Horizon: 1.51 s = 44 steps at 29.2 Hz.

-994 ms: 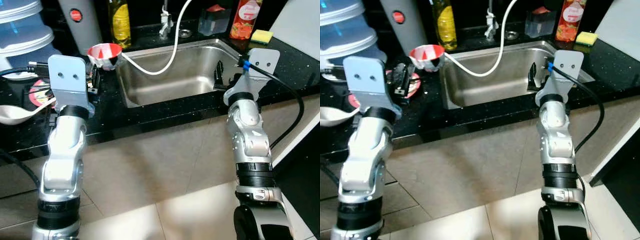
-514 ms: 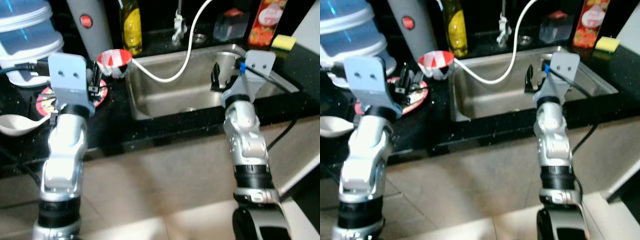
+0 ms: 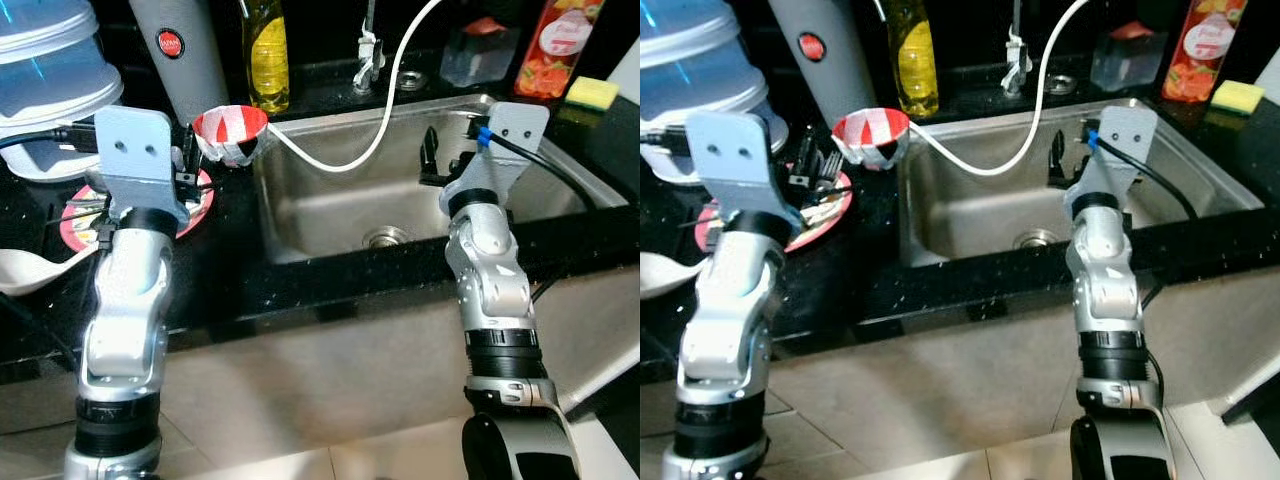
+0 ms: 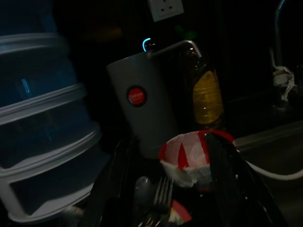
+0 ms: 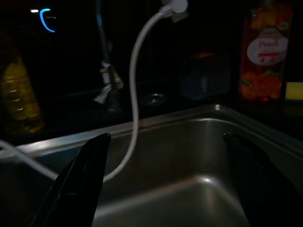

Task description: Kitchen organization

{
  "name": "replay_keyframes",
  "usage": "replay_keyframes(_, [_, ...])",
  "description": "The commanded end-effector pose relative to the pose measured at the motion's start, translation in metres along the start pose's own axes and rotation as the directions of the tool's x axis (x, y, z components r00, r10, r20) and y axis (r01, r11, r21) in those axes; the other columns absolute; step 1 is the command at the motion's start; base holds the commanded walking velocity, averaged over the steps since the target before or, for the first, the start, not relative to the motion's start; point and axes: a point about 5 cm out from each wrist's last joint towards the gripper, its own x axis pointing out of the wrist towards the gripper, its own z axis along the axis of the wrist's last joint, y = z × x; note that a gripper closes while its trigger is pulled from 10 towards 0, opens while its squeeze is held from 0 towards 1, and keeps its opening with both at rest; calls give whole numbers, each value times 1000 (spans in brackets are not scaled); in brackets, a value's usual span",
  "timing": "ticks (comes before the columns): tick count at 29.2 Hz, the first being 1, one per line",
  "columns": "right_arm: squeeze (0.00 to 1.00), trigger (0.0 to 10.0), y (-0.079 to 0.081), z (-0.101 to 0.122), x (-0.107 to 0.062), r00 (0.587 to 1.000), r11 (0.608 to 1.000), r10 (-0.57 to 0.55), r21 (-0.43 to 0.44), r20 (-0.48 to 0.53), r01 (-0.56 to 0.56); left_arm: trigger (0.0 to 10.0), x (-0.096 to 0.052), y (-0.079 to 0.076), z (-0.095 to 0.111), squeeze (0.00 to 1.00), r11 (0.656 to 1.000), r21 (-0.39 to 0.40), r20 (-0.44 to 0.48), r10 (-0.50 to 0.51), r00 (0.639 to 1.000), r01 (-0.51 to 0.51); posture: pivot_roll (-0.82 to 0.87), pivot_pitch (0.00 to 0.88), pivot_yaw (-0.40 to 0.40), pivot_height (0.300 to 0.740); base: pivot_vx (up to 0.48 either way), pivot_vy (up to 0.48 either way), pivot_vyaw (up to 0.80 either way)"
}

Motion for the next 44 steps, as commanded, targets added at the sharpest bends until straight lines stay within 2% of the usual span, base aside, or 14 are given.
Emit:
replay_keyframes(1, [0,10000,-1,2,0,1000,1000,-1,7,2,1,10000,-1,1,-4,0,1000,3,-22,-5,1000,5,69,0,77,740,356,0,0])
replay_keyframes(15, [0,10000,1,1,0,1000,1000,2,10,2,-2,10000,0,1,-5,0,1000,3,-23,-3,1000,3,72,0,77,740,332,0,0])
replay_keyframes(37, [0,10000,1,1,0,1000,1000,2,10,2,-2,10000,0,-1,-7,0,999,-32,-37,-3,999,2,68,0,77,740,0,0,0])
replay_keyframes(40, [0,10000,2,1,0,1000,1000,6,11,2,-6,10000,0,-2,-8,0,999,-43,-41,-4,999,3,70,0,77,740,0,0,0])
replay_keyframes(44, [0,10000,6,1,0,1000,1000,19,17,1,-19,10000,-3,-5,-12,0,995,-99,-68,-31,997,24,68,0,75,740,0,0,0])
